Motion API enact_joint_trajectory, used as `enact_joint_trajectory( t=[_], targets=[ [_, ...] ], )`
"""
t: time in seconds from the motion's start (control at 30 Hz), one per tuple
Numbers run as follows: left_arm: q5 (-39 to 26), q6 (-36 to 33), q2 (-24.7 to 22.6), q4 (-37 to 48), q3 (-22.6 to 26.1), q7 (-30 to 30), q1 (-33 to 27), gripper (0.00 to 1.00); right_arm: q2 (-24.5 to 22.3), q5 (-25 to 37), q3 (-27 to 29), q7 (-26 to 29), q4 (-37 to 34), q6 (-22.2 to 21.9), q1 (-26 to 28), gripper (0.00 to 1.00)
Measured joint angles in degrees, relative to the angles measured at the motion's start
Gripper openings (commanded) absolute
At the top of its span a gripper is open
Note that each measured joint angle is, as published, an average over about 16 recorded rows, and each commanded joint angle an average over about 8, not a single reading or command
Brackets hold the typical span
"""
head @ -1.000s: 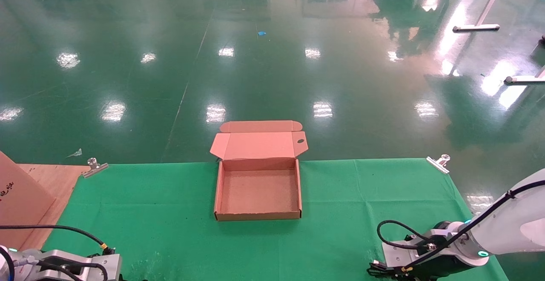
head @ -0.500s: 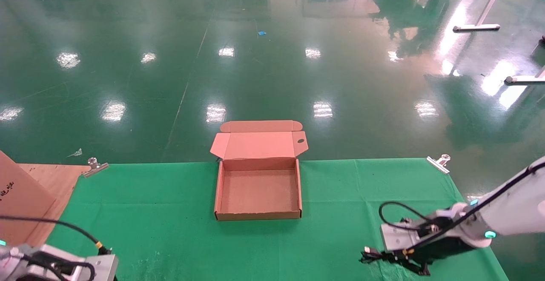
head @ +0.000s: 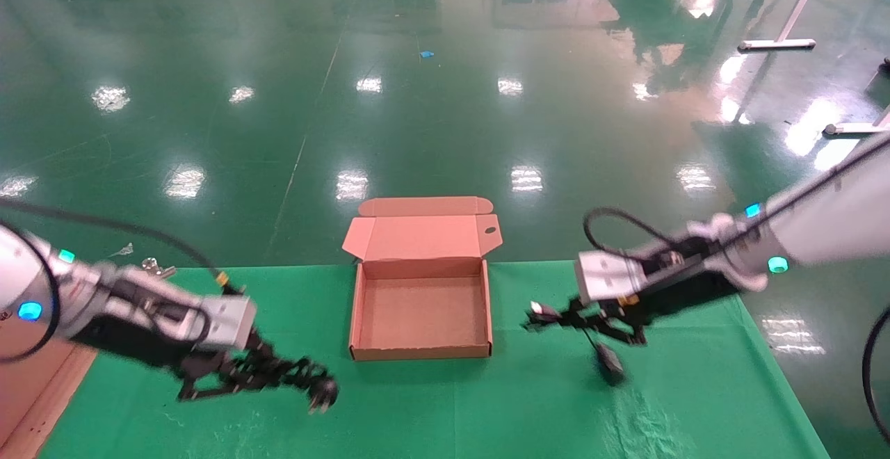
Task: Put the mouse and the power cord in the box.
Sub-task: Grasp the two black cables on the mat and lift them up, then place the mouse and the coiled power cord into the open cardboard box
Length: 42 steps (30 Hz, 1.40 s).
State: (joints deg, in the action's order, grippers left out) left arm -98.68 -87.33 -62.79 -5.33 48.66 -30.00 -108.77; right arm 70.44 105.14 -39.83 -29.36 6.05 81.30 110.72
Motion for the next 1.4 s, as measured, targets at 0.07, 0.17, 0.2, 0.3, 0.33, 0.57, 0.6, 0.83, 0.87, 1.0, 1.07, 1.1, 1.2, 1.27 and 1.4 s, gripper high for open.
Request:
enact_joint_trajectory(
  t=[0.07, 0.17, 0.2, 0.3, 0.33, 0.57, 0.6, 0.83, 0.87, 1.0, 1.07, 1.1, 1.2, 1.27, 1.4],
  targets=[
    [0.1, -0.7, -0.9, -0.5, 0.0, 0.5, -2.1, 0.00, 0.5, -0.4, 0.3, 0.9, 0.8, 1.3, 2.1, 0.00],
    [0.2, -1.6, -2.2, -1.2, -0.1, 1.4, -5.5, 0.00, 1.4, -0.9, 0.7, 2.4, 2.2, 2.8, 5.3, 0.00],
    [0.3, -1.9, -2.6, -1.4, -0.1, 1.6, -6.6, 0.00, 1.7, -1.1, 0.8, 2.9, 2.7, 3.2, 6.3, 0.00],
    [0.5, -2.4, -3.7, -1.8, -0.1, 2.4, -9.7, 0.00, 2.9, -1.5, 1.1, 4.7, 4.2, 4.1, 8.9, 0.00],
    [0.6, -2.6, -4.1, -1.9, -0.2, 2.6, -10.7, 0.00, 3.3, -1.6, 1.1, 5.3, 4.6, 4.3, 9.6, 0.00],
    [1.4, -2.8, -6.1, -1.5, -0.3, 3.3, -15.4, 0.00, 5.8, -2.1, 0.9, 9.0, 8.3, 4.4, 12.1, 0.00],
    [1.5, -2.8, -6.3, -1.3, -0.3, 3.3, -15.7, 0.00, 6.1, -2.2, 0.7, 9.4, 8.8, 4.3, 12.1, 0.00],
    [1.6, -1.9, -7.7, -0.2, 0.0, 1.8, -16.1, 0.00, 6.6, -3.0, -0.2, 12.0, 12.3, 4.6, 11.5, 0.00],
    [1.5, -1.3, -8.0, -0.2, 0.1, 1.3, -15.9, 0.00, 6.5, -3.1, -0.3, 12.3, 12.7, 4.7, 11.3, 0.00],
    [1.3, 3.3, -9.2, -0.4, 0.3, -0.8, -14.0, 0.00, 5.9, -3.8, -0.6, 13.2, 14.0, 5.2, 10.8, 0.00],
    [1.1, 7.2, -10.1, -0.5, 0.4, -1.7, -12.5, 0.00, 5.5, -4.2, -0.7, 13.5, 14.4, 5.5, 10.4, 0.00],
    [0.9, 9.4, -10.5, -0.6, 0.4, -2.0, -11.7, 0.00, 5.3, -4.3, -0.7, 13.6, 14.6, 5.6, 10.2, 0.00],
    [0.6, 17.2, -11.9, -1.6, 0.5, -2.7, -8.5, 0.00, 4.6, -4.8, -0.7, 13.6, 14.7, 5.9, 9.4, 0.00],
    [0.6, 23.1, -12.8, -2.7, 0.5, -2.5, -5.8, 0.00, 4.1, -5.1, -0.7, 13.4, 14.6, 6.0, 8.9, 0.00],
    [1.3, 34.8, -14.2, -6.0, 0.3, -0.5, 0.2, 0.00, 3.1, -5.4, -0.7, 12.7, 14.1, 5.9, 7.5, 0.00]
  ],
)
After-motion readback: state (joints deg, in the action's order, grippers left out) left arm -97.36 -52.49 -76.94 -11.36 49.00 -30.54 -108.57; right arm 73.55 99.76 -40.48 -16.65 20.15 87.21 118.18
